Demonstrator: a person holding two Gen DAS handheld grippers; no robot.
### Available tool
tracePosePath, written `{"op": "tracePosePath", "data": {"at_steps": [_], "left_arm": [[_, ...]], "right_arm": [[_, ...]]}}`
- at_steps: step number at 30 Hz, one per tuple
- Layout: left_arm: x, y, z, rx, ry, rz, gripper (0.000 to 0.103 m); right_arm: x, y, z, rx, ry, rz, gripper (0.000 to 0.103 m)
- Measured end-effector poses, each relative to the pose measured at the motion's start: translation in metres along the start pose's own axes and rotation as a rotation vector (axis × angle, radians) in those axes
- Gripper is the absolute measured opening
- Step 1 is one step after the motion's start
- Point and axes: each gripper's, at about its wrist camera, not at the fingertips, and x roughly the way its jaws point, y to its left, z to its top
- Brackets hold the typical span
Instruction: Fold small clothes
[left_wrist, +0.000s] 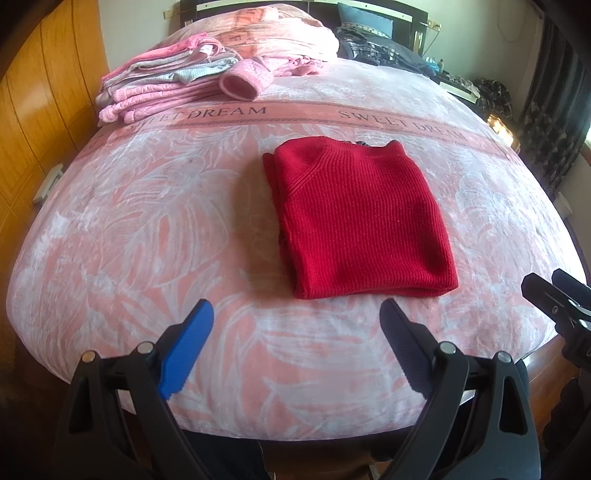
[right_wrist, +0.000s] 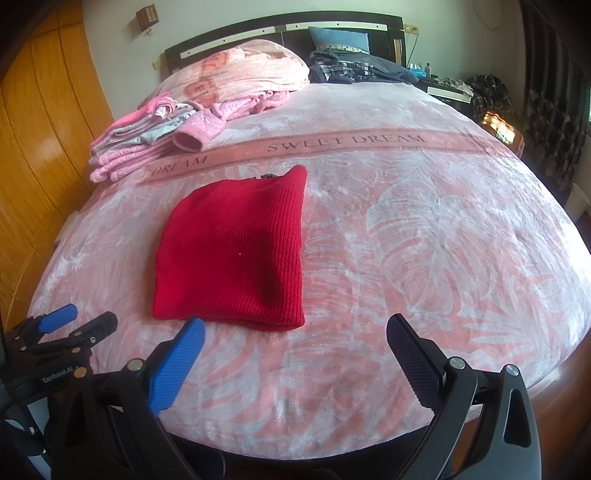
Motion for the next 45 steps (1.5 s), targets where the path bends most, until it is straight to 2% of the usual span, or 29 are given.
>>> {"op": "tracePosePath", "data": {"at_steps": [13,18,22,26,29,33,35,45], "left_arm": [[0.017,-0.081,0.044,0.143,-0.059,-0.075,0.091],[0.015,-0.093,0.051,0.145,-0.080,-0.093,0.091],[0.004,-0.080,0.046,0.118,-0.093,-0.079,0.091],[-0.008,-0.049,0.035,0.075,-0.095,-0.037,0.091],[-0.014,-0.024,0.029,0.037,-0.093,-0.013,0.091],[-0.016,0.001,0.022,0.000,-0.083,0.008,0.091],[-0.015,0.008,0.020,-0.012,-0.076,0.006,0.091],[-0.011,0.003,0.015,-0.006,-0.066,-0.013,0.091]], "right_arm": [[0.010,-0.055,0.003,0.096,-0.032,-0.043,0.099],[0.011,-0.061,0.003,0.091,-0.038,-0.049,0.099],[0.009,-0.045,0.005,0.057,-0.026,0.034,0.099],[0.016,-0.013,0.005,0.012,0.019,0.107,0.099],[0.019,0.013,0.003,-0.024,0.027,0.107,0.099],[0.022,0.025,0.002,-0.025,0.013,0.018,0.099],[0.024,0.023,0.004,-0.019,0.024,0.001,0.099],[0.029,0.016,0.005,-0.009,0.060,0.000,0.099]]}}
